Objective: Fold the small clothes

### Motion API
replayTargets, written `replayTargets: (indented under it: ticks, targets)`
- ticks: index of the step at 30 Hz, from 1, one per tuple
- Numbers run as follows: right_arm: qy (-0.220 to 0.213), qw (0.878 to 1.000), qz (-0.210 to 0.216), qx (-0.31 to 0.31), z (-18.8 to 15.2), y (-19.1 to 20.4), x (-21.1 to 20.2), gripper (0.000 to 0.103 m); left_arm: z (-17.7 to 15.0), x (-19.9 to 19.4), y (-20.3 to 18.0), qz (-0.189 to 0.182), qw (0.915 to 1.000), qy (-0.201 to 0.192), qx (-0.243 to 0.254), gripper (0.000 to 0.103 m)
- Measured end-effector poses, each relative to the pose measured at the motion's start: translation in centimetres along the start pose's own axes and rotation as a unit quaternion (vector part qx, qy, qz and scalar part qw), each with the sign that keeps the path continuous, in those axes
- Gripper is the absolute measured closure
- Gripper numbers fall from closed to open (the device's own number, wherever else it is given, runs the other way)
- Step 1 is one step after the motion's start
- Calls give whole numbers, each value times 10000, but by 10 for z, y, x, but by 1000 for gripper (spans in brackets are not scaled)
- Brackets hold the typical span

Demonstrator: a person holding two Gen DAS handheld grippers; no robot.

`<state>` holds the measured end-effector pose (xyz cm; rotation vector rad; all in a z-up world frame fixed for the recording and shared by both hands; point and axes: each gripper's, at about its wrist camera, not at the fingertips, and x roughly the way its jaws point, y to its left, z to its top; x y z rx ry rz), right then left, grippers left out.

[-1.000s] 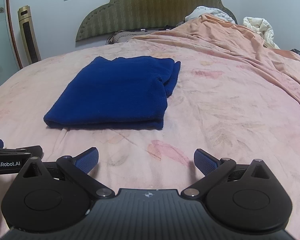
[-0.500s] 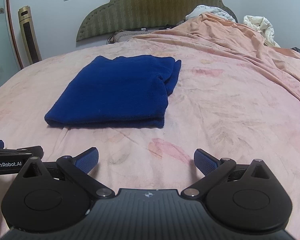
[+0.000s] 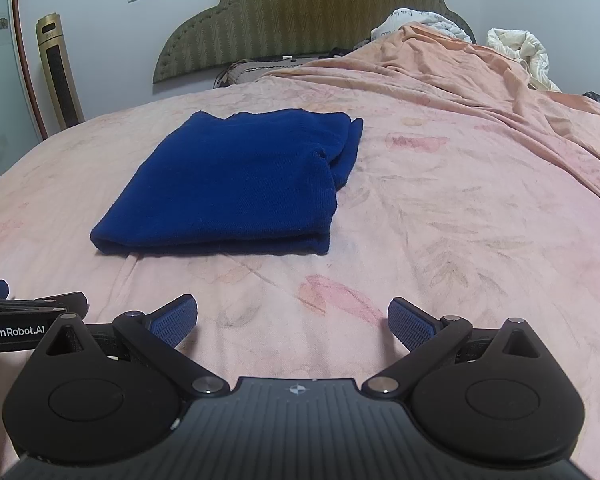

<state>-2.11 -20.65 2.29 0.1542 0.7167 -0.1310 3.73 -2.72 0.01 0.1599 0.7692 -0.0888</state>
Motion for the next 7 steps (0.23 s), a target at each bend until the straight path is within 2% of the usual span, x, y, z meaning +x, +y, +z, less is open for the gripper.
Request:
replayTargets:
  ticks: [7]
  targets:
    - [7, 10000, 28, -11, -1, 1, 1, 0, 0, -4, -1, 44, 9999, -108, 45, 0]
